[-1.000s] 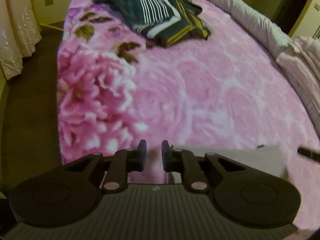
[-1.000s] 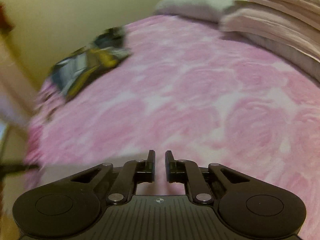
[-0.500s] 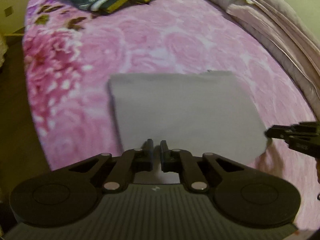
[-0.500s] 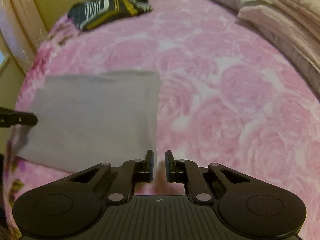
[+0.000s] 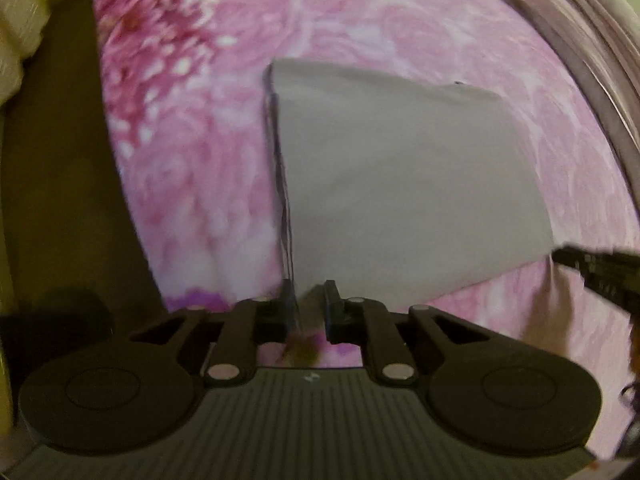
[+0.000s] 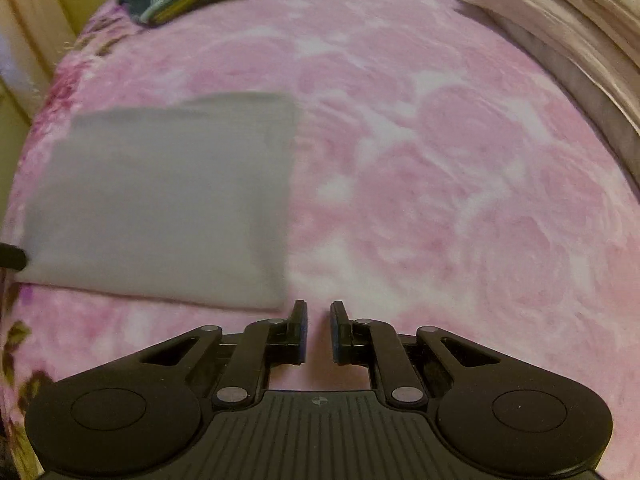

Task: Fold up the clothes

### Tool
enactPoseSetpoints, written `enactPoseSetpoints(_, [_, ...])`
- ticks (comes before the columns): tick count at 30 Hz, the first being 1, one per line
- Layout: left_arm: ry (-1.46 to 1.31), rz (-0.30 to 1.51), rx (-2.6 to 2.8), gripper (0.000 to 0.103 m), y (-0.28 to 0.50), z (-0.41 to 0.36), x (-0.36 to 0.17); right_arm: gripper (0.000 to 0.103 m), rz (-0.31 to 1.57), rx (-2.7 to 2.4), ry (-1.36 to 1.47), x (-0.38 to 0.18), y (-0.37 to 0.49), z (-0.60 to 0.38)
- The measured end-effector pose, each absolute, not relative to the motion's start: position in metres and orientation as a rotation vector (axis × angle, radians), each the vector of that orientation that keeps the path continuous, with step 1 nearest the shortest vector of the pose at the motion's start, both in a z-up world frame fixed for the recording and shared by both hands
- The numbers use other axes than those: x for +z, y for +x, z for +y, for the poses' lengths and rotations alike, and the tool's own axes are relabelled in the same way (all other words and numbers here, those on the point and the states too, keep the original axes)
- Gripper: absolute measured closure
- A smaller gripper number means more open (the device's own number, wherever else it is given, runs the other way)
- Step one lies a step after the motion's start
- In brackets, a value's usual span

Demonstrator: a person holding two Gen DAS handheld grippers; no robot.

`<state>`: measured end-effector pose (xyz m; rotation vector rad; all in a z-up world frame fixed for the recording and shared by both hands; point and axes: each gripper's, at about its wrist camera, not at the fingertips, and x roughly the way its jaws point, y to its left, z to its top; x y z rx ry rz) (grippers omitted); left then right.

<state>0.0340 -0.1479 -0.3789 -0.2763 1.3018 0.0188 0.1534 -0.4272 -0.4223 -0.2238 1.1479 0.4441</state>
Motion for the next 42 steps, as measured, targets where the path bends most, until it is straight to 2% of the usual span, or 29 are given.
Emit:
enactPoseSetpoints(2, [-0.289, 1.322, 0.042, 0.087, 0.038, -0.150, -0.370, 0.095, 1.188, 0.473, -0.150, -0.415, 0.158, -0.433])
enactPoseSetpoints(3, [-0.289, 1.320, 0.041, 0.080, 0.039, -0.152, -0.365, 0.090, 1.211, 0.488, -0.122, -0.411, 0.162, -0.433])
enactPoseSetpoints(4, [-0.278, 1.325, 0.046, 0.068, 0.040, -0.154, -0.362, 0.086, 1.222, 0.498, -0.106, -0.407, 0.164, -0.433])
enactPoseSetpoints(6, [-0.257, 1.356, 0.065, 0.065, 0.045, -0.159, -0.357, 0.064, 1.219, 0.526, -0.096, -0.400, 0.166, -0.431])
enactPoseSetpoints(8, [-0.254, 1.384, 0.078, 0.065, 0.048, -0.162, -0.357, 0.060, 1.202, 0.543, -0.112, -0.395, 0.168, -0.427])
enactPoseSetpoints(25, [-0.212, 1.391, 0.111, 0.065, 0.055, -0.153, -0.357, 0.059, 1.184, 0.559, -0.129, -0.398, 0.168, -0.419])
enactPoseSetpoints(30, [-0.268, 1.301, 0.101, 0.065, 0.065, -0.129, -0.350, 0.059, 1.163, 0.564, -0.124, -0.399, 0.176, -0.422])
enactPoseSetpoints(36, [-0.425, 1.206, 0.001, 0.063, 0.087, -0.096, -0.362, 0.059, 1.128, 0.537, 0.063, -0.408, 0.204, -0.435])
enactPoseSetpoints(42, [-0.603, 1.161, -0.055, 0.063, 0.105, -0.081, -0.393, 0.059, 1.171, 0.576, 0.290, -0.438, 0.236, -0.441])
